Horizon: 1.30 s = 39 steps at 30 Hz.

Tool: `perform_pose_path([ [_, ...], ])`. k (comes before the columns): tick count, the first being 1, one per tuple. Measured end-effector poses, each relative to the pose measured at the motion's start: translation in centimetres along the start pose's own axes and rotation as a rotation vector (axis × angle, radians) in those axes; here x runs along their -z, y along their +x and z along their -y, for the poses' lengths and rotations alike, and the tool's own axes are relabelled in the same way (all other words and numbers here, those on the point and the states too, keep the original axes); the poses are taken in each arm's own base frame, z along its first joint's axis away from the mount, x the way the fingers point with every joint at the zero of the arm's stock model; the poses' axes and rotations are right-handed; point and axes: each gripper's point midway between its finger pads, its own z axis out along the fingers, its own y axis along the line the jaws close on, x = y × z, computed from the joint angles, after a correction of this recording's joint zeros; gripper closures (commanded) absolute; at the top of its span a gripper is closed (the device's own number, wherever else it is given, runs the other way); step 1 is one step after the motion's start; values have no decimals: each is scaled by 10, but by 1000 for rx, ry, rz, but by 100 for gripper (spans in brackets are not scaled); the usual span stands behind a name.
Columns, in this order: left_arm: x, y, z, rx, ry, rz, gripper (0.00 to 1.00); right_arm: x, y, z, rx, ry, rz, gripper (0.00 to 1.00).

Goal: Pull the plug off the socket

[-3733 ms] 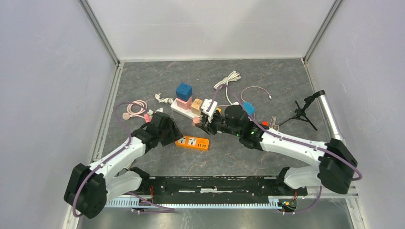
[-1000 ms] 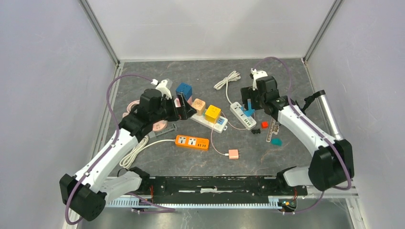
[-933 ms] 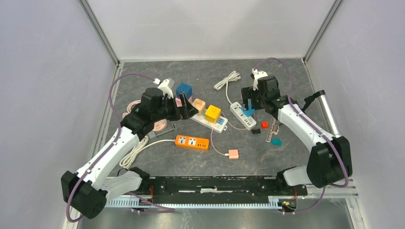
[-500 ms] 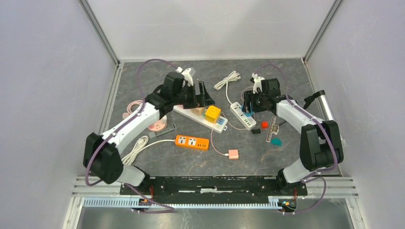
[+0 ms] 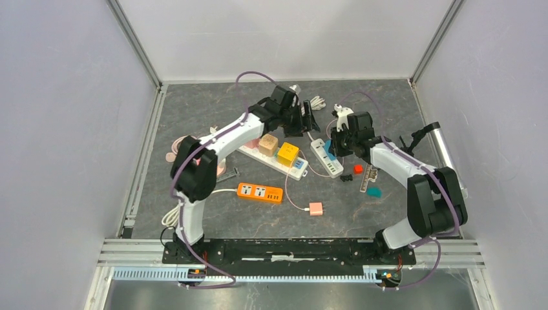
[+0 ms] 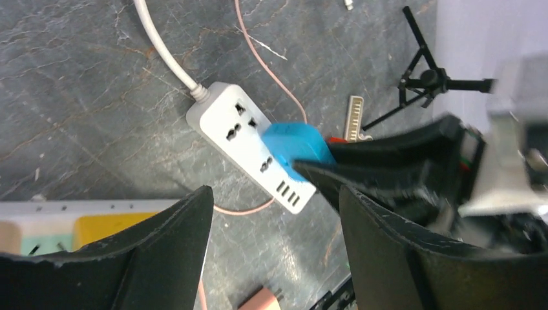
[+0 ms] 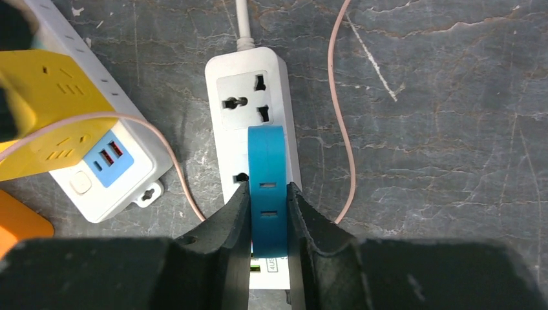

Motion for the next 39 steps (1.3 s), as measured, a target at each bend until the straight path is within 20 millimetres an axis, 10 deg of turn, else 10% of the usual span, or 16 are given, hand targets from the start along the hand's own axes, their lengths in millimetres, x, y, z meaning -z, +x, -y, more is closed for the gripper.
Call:
perform_pose_path([
  [17, -84, 19, -29, 40, -120, -132, 38, -1, -3, -3, -135, 43, 72, 93],
  [27, -98, 35, -48, 35, -170, -194, 43, -10, -10, -9, -148, 57, 82, 57],
  [39, -100, 51, -63, -6, -158, -241, 43, -17, -10, -13, -87, 60, 54, 56],
])
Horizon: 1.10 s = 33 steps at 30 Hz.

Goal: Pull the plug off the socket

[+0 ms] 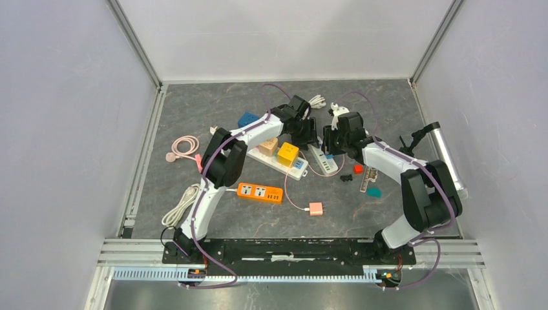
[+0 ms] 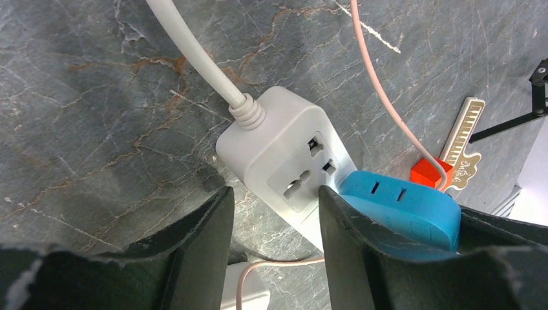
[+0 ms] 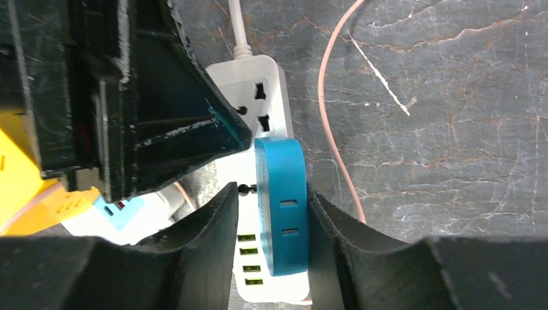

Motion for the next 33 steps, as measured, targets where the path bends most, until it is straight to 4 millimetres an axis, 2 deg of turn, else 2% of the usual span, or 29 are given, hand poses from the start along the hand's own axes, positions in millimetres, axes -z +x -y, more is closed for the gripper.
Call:
perform_pose_path([
  [3, -1, 0, 0, -4, 10, 7, 45, -1, 5, 2, 22, 10, -20, 61],
  [7, 0, 1, 1, -18, 29, 10, 48, -3, 9, 4, 40, 21, -35, 81],
  [12, 2, 4, 0, -48, 37, 16, 53, -4, 8, 4, 41, 22, -47, 100],
  [23, 4, 5, -1, -67, 50, 29, 58, -2, 4, 0, 12, 23, -108, 100],
  [33, 5, 5, 0, -67, 50, 29, 58, 3, -12, -3, -13, -1, -97, 100],
])
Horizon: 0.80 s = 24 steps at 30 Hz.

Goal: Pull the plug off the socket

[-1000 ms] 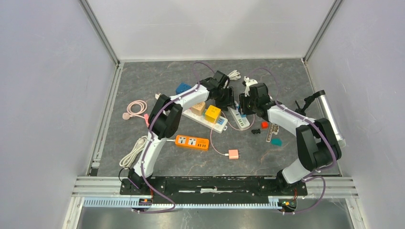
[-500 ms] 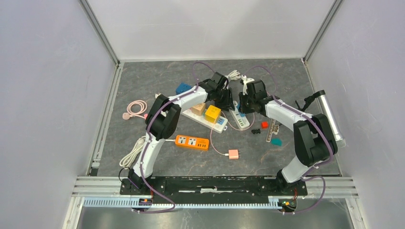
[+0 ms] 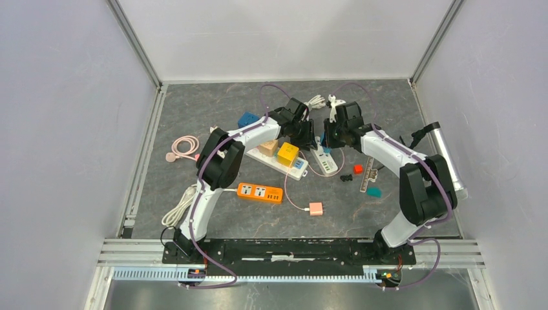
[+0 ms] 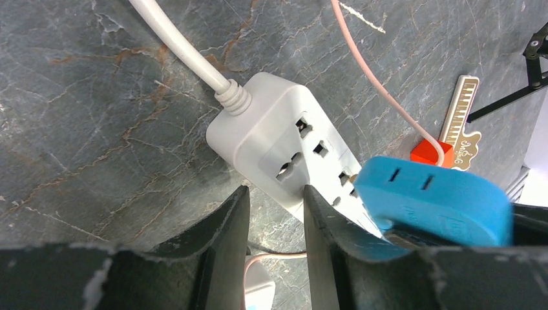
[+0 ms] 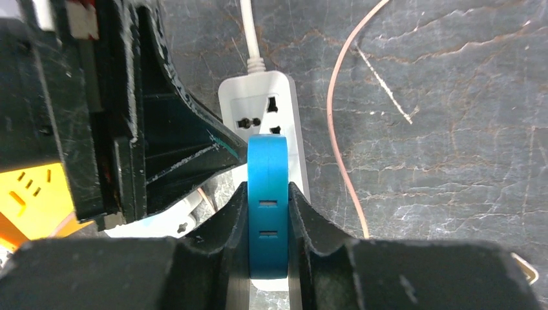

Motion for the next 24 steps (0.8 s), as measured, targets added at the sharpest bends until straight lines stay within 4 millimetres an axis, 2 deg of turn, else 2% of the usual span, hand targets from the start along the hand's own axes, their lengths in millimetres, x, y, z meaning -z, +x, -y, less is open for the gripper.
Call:
perform_pose_path([
  [5, 3, -1, 1, -1, -6, -5, 52, 13, -19, 6, -2, 18, 52, 100],
  [9, 11, -4, 4, -5, -18, -25, 45, 35, -41, 22, 1, 83, 135, 100],
  [11, 19, -12, 14, -12, 2, -24, 39, 47, -52, 37, 0, 152, 184, 100],
  [14, 36, -36, 35, -46, 54, 21, 30, 62, -63, 61, -16, 268, 236, 100],
  [17, 50, -56, 48, -77, 85, 76, 22, 67, -60, 84, -38, 358, 241, 100],
  [21, 68, -65, 46, -80, 64, 105, 0, 69, -47, 112, -70, 451, 212, 100],
  [24, 87, -75, 43, -94, 35, 148, 0, 70, -38, 128, -89, 501, 193, 100],
])
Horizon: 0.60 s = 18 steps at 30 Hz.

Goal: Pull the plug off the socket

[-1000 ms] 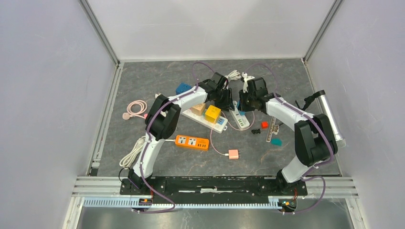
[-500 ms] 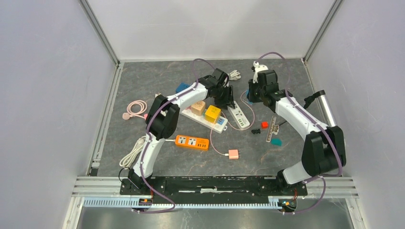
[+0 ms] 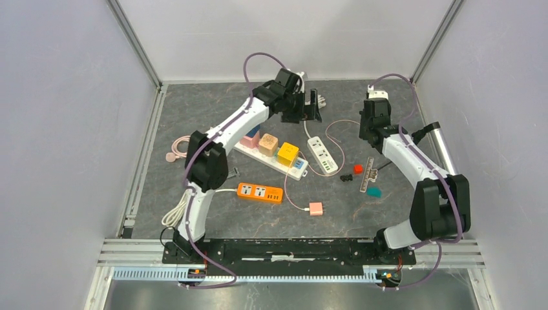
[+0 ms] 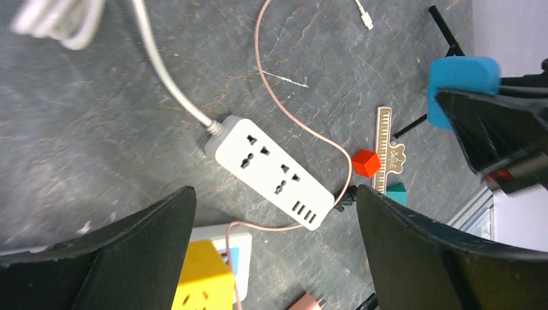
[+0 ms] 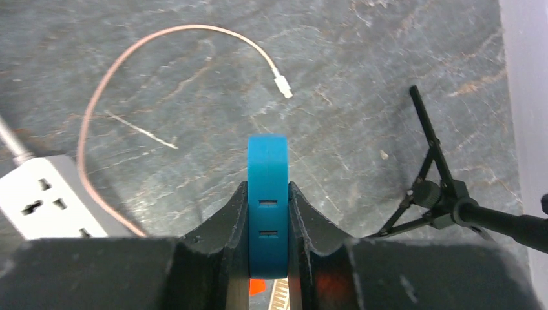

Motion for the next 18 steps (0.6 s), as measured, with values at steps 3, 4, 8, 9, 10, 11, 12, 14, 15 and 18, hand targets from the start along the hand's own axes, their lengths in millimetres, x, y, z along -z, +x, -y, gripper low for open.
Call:
perform_pose_path([
  [3, 32, -16, 1, -24, -33, 71, 0, -9, 11, 13, 6, 57, -34, 100],
  [4, 42, -21, 2, -33, -40, 92, 0, -13, 15, 16, 11, 76, -47, 100],
  [8, 90, -41, 8, -84, -61, 195, 0, -31, 42, 24, 51, 135, -141, 96],
  [9, 101, -46, 10, -92, -64, 218, 0, -36, 49, 25, 61, 144, -166, 93],
  [10, 112, -51, 10, -95, -72, 242, 0, -40, 56, 25, 73, 149, -194, 89],
  [11, 119, -53, 11, -98, -76, 256, 0, -43, 62, 24, 82, 151, -215, 85],
  [12, 126, -56, 9, -103, -87, 269, 0, -46, 66, 24, 88, 152, -232, 80],
  [14, 136, -56, 4, -104, -107, 277, 0, -50, 72, 22, 96, 149, -258, 69],
  [15, 138, -55, 1, -102, -116, 277, 0, -52, 75, 20, 99, 141, -268, 63],
  [18, 140, -46, -12, -92, -156, 254, 0, -54, 78, 14, 93, 107, -280, 47],
])
